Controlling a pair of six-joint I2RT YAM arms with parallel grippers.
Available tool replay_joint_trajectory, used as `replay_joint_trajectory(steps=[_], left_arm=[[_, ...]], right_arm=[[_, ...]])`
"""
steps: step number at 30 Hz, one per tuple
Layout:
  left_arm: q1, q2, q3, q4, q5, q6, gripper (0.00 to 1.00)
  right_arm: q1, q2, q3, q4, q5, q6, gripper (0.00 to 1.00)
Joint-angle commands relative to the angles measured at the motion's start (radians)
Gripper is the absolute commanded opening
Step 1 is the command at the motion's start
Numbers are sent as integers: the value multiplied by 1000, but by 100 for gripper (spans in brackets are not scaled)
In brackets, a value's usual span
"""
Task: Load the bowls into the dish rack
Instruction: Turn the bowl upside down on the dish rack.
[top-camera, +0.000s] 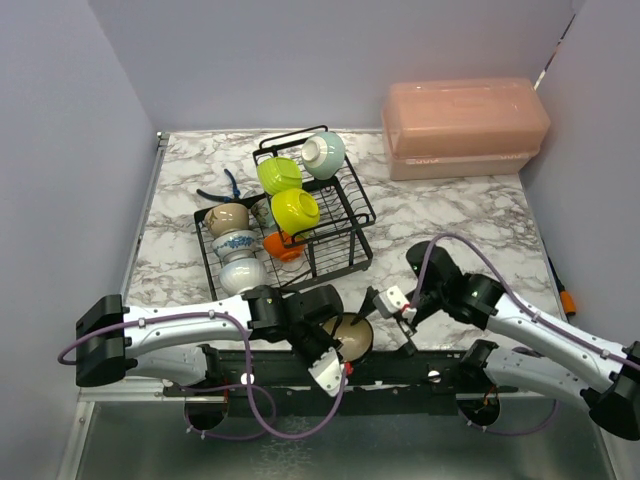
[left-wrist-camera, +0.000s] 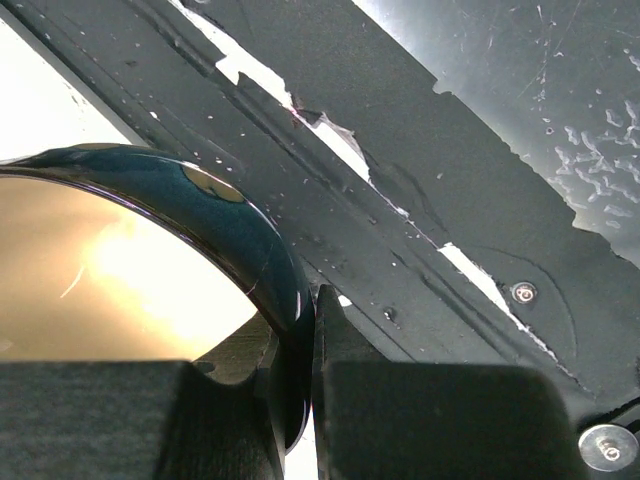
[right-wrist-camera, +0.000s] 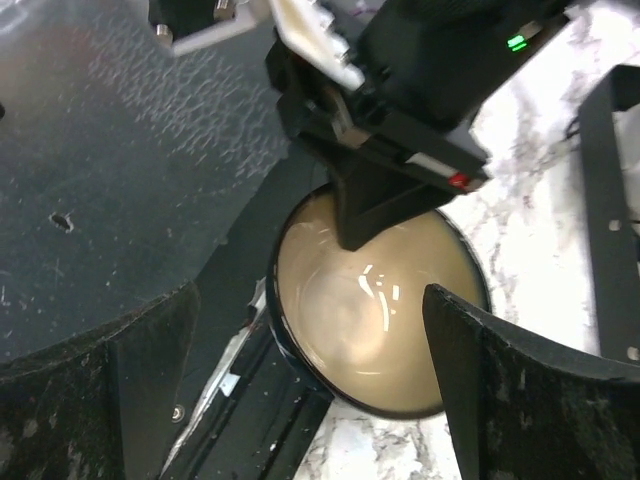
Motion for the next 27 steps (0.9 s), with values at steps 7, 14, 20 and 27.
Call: replay_joint_trajectory(steps=[7, 14, 20, 27], left_arm=[[-6, -39, 65, 2, 34, 77, 0], [-7, -48, 98, 1, 60, 74, 0], [-7, -76, 116, -10, 45, 72, 0], [-6, -100, 117, -30, 16, 72, 0]], right_arm=[[124, 46, -36, 16, 121, -86, 83], [158, 93, -30, 15, 166, -92, 53], [192, 125, -9, 4, 212, -101, 52], [236, 182, 25, -37, 282, -120, 34]])
